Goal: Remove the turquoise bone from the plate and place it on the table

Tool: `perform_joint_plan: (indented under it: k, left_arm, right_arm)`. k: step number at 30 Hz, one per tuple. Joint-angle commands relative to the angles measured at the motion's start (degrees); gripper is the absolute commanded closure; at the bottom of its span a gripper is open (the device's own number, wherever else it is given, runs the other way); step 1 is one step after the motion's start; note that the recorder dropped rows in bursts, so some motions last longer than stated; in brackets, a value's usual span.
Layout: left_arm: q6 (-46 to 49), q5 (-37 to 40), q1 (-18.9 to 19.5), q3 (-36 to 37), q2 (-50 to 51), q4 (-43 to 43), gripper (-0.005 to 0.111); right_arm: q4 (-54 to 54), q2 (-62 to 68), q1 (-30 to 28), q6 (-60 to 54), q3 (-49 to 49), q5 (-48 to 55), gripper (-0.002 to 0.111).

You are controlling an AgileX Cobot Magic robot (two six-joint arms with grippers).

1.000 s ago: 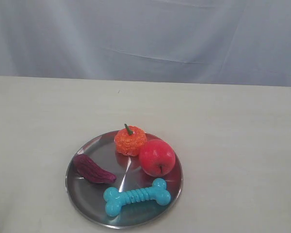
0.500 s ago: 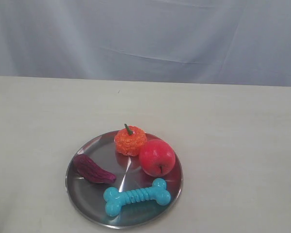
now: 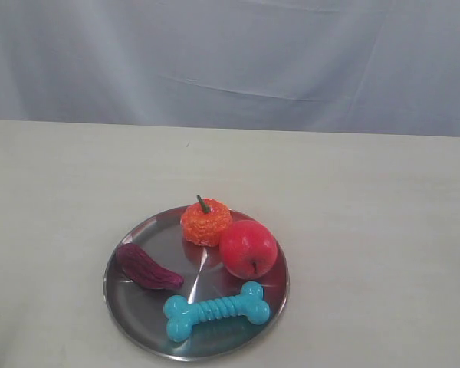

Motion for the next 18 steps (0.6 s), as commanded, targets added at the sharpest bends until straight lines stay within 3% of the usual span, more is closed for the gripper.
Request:
perform_joint_plan:
  k: [1, 5, 9, 12, 18]
  left_arm:
    - [-0.1, 0.0, -0.1, 0.2, -0.1, 0.0, 0.107]
    - [-0.1, 0.0, -0.1, 0.2, -0.1, 0.0, 0.107]
    - [-0.1, 0.0, -0.1, 0.2, -0.1, 0.0, 0.107]
    - [-0.1, 0.0, -0.1, 0.2, -0.1, 0.0, 0.107]
    - [-0.1, 0.0, -0.1, 0.2, -0.1, 0.0, 0.107]
  right_arm:
    - [0.3, 2.8, 0.1, 0.9, -6.6, 10.5, 0.109]
    - [0.4, 9.8, 2.7, -1.6, -12.3, 13.7, 0.109]
    - [0.5, 18.2, 6.3, -3.3, -20.4, 24.9, 0.109]
    - [0.4, 31.4, 11.4, -6.9, -33.0, 39.4, 0.109]
    - [0.4, 55.6, 18.8, -20.2, -54.8, 57.3, 0.109]
